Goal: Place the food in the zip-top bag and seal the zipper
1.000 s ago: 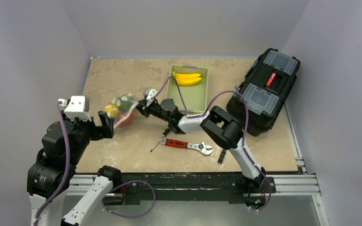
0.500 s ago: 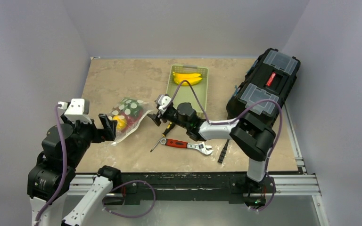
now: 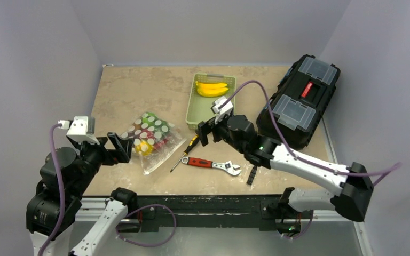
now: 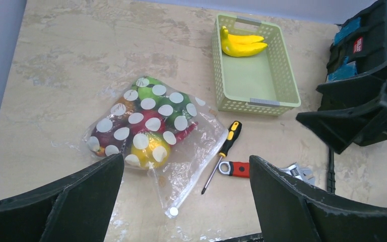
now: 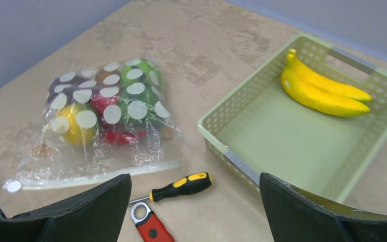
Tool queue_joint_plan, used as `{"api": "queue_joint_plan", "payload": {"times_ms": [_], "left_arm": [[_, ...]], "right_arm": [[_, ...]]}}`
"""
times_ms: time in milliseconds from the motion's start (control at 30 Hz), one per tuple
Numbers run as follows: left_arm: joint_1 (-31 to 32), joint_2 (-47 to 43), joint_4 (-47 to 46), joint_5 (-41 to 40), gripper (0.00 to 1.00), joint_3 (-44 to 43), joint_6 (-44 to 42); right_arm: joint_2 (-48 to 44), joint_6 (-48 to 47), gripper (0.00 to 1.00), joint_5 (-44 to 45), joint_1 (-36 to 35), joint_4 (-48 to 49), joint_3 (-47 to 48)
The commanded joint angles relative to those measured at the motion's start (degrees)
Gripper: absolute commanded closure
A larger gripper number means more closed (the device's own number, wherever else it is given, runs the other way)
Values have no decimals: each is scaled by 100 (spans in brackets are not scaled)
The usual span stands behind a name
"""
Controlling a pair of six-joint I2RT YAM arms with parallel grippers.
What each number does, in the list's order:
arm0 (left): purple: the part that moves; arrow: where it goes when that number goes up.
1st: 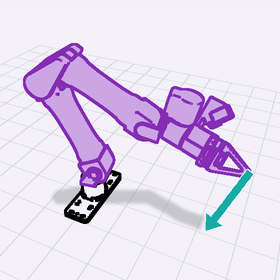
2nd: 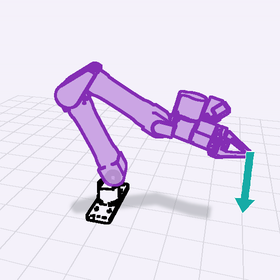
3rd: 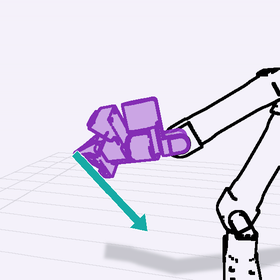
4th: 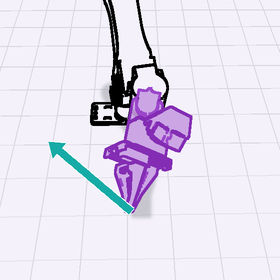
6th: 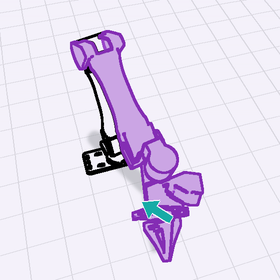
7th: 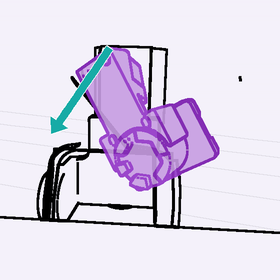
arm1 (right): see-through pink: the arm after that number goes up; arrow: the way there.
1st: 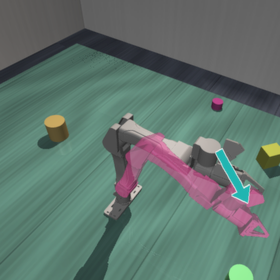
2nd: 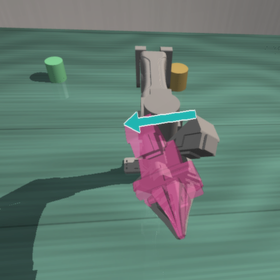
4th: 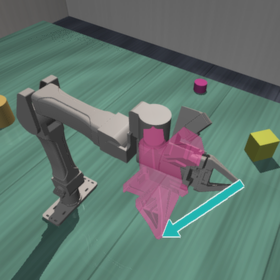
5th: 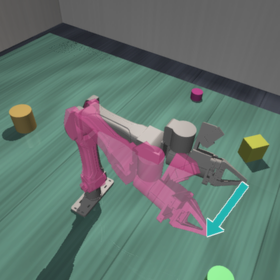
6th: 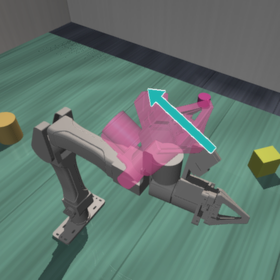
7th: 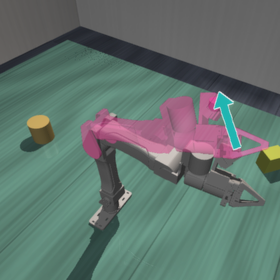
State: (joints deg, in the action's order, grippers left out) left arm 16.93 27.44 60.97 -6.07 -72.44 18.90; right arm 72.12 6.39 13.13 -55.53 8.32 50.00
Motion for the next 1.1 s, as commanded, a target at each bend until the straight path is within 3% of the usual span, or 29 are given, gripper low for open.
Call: {"api": "queue_joint_plan", "payload": {"times_ms": [0,200,400,1067], "left_arm": [[12,-104,-171,132,6,-285,150],[11,-126,-245,140,5,-494,115],[12,-90,-398,321,5,-617,119],[10,173,-871,463,5,-543,-19]], "right_arm": [[-896,1041,1,1087,16,-2292,692],[-2363,1090,1,1873,16,-2956,904],[-3248,1068,1,2647,16,-3702,1461],[-3773,994,1,3652,15,-4008,1984]]}}
